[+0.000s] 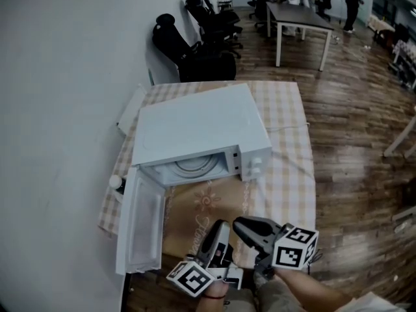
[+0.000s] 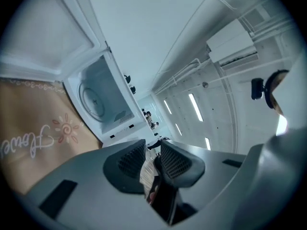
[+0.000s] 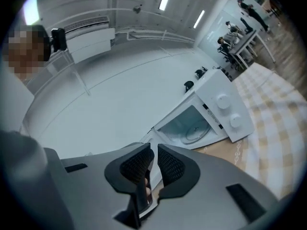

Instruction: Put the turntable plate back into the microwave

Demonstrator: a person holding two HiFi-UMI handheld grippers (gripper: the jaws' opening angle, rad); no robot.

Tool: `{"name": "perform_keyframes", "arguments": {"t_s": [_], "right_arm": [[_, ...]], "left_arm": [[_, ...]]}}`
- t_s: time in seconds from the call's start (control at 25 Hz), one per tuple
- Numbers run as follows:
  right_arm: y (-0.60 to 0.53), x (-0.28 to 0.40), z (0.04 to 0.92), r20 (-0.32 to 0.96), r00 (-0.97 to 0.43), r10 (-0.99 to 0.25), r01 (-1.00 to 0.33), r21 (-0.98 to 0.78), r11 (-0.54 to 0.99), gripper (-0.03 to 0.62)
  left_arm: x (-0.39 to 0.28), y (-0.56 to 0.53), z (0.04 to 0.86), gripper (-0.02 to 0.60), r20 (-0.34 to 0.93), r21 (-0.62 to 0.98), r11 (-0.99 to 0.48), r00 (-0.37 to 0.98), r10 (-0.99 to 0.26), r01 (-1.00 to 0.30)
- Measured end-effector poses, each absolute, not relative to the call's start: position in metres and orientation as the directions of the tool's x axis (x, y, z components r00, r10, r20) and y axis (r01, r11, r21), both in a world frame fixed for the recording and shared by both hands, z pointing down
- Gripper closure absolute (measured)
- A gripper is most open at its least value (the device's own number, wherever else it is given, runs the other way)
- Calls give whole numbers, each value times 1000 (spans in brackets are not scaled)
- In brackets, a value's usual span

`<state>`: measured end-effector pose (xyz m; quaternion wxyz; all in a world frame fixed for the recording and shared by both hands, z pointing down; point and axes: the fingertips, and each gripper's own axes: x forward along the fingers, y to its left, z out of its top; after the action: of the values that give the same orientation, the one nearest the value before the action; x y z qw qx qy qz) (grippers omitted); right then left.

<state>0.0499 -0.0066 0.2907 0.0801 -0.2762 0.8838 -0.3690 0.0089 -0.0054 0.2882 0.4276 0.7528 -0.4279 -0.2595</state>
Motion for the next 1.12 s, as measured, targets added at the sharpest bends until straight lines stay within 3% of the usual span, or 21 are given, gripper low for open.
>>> {"name": "perform_keyframes", "arguments": {"t_s": [0.44, 0.72, 1.12], "right_arm": [[29, 77, 242, -16, -811, -585, -549, -324, 770, 525], [51, 81, 200, -49, -827, -560, -544, -184, 819, 525], [87, 104, 158, -47, -868, -495, -484, -147, 862, 525]], "left_arm": [[29, 42, 234, 517, -124, 488, -522, 536, -835, -700], [47, 61, 190, 515, -149, 335, -583, 569, -809, -741], [67, 99, 148, 515, -166, 227, -649, 628, -760, -726]]}}
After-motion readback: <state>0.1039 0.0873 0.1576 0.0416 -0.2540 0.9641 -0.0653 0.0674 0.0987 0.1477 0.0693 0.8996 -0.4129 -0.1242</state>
